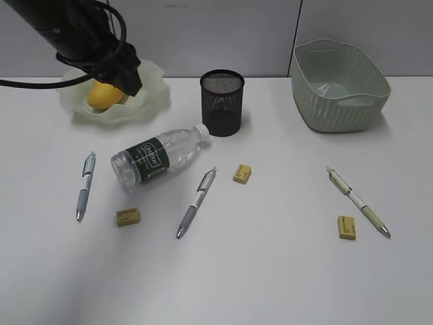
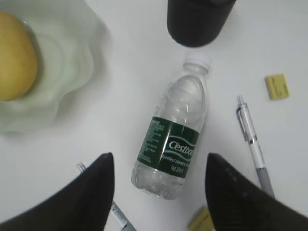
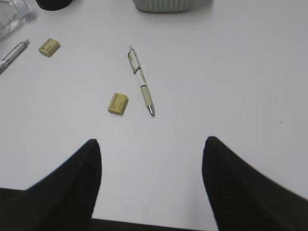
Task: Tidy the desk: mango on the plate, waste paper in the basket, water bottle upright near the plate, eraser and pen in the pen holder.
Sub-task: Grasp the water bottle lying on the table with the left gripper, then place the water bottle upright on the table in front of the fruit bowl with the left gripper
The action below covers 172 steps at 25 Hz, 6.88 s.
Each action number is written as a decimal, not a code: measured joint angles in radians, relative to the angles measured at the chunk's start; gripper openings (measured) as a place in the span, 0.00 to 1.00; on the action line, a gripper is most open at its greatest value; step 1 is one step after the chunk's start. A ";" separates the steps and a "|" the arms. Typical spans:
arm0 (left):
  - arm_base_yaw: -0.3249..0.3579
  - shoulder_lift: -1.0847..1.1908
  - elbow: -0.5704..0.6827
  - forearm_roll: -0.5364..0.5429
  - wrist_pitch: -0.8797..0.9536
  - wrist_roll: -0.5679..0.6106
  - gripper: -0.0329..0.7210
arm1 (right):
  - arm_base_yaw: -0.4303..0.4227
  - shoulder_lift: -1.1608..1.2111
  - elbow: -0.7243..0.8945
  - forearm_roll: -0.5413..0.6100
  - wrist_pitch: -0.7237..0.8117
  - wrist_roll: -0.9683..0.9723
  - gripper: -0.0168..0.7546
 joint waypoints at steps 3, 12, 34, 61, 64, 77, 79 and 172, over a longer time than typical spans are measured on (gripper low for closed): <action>-0.002 0.117 -0.124 0.001 0.120 0.056 0.76 | 0.000 0.000 0.000 0.000 -0.004 0.000 0.70; -0.049 0.312 -0.274 0.005 0.179 0.143 0.92 | 0.000 0.000 0.000 0.000 -0.012 0.000 0.70; -0.060 0.534 -0.387 0.069 0.261 0.170 0.91 | 0.000 0.000 0.001 0.002 -0.013 0.000 0.70; -0.060 0.576 -0.465 0.078 0.388 0.135 0.69 | 0.000 -0.001 0.010 0.003 -0.034 0.000 0.70; -0.057 0.535 -0.465 0.069 0.392 0.114 0.69 | 0.000 -0.002 0.010 0.003 -0.034 0.000 0.70; 0.136 0.193 -0.256 -0.059 0.392 0.097 0.69 | 0.000 -0.004 0.010 0.004 -0.035 0.000 0.70; 0.195 0.098 -0.172 -0.082 0.349 0.097 0.69 | 0.000 -0.004 0.010 0.004 -0.035 0.000 0.70; 0.263 0.166 1.069 0.108 -1.960 -0.233 0.85 | 0.000 -0.004 0.010 -0.012 -0.037 -0.030 0.70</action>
